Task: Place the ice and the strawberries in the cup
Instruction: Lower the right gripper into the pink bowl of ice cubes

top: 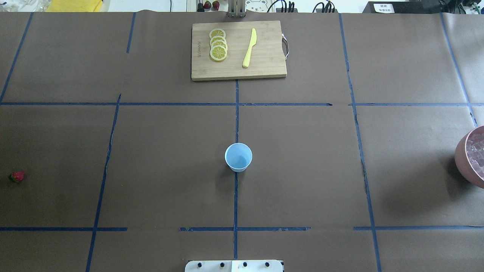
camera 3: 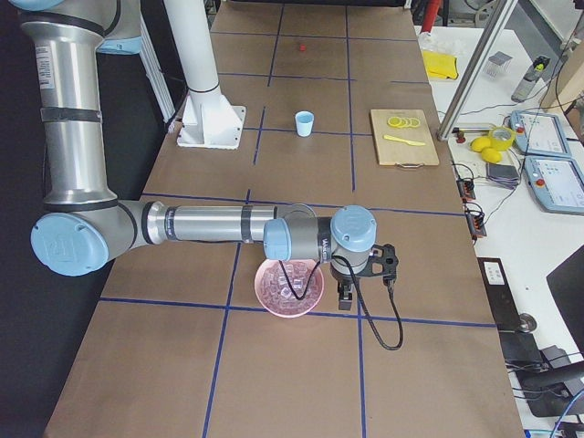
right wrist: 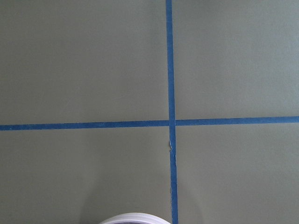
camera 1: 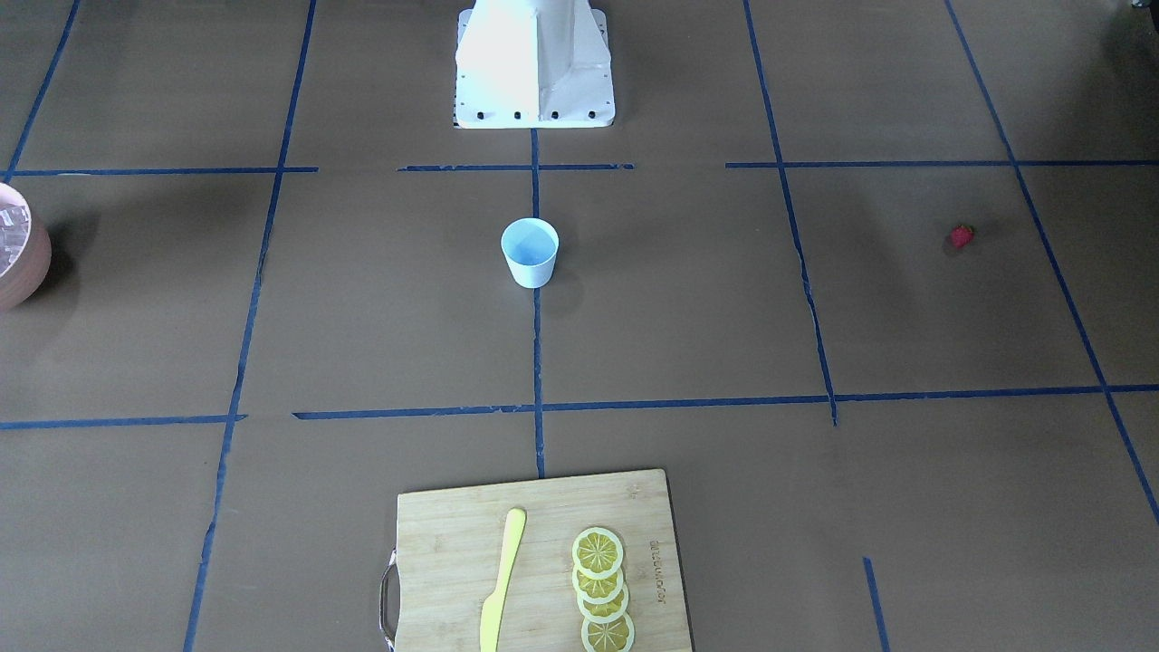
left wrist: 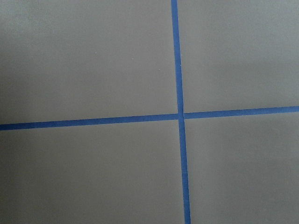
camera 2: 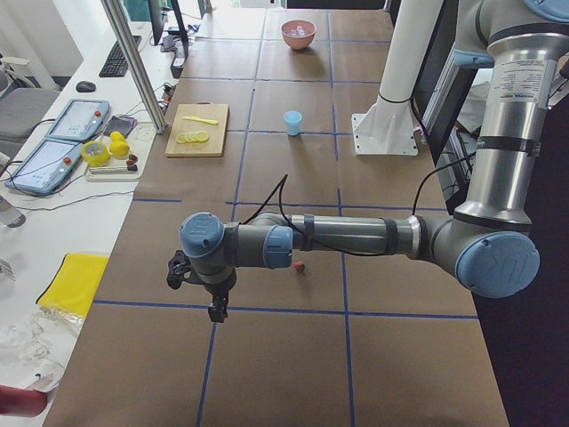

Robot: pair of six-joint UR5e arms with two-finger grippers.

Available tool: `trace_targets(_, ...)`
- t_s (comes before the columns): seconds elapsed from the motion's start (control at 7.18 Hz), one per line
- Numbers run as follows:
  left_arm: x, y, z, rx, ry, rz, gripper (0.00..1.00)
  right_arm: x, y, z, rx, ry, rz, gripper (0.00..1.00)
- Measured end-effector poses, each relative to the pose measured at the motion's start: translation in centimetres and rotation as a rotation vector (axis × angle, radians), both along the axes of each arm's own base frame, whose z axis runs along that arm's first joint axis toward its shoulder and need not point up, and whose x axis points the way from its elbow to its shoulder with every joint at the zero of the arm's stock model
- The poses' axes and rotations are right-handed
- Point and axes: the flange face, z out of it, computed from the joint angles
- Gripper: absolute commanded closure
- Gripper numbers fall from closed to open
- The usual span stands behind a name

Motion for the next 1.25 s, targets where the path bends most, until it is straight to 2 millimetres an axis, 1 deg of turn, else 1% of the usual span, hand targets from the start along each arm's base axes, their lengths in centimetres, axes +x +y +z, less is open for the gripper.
trace_targets(0.56, 0.0, -0.1, -0.2, 0.004, 0.000, 0.000, 0.00, -0.1, 0.0, -0.2, 0.006, 0.004, -0.005, 0.00)
trace_targets(0.84, 0.0, -0.1, -0.4, 0.007, -0.001, -0.001, 0.00, -0.6, -0.7, -1.3, 0.028, 0.005, -0.011, 0.00)
trace_targets(1.11, 0.0, -0.1, -0.7, 0.014, -0.002, 0.000, 0.00, -1.0, -0.5, -2.0, 0.046, 0.000, -0.018, 0.00)
trace_targets(1.25, 0.0, -0.2, -0.9, 0.018, -0.002, 0.000, 0.00, -1.6, -0.5, -2.4, 0.055, -0.003, -0.030, 0.00)
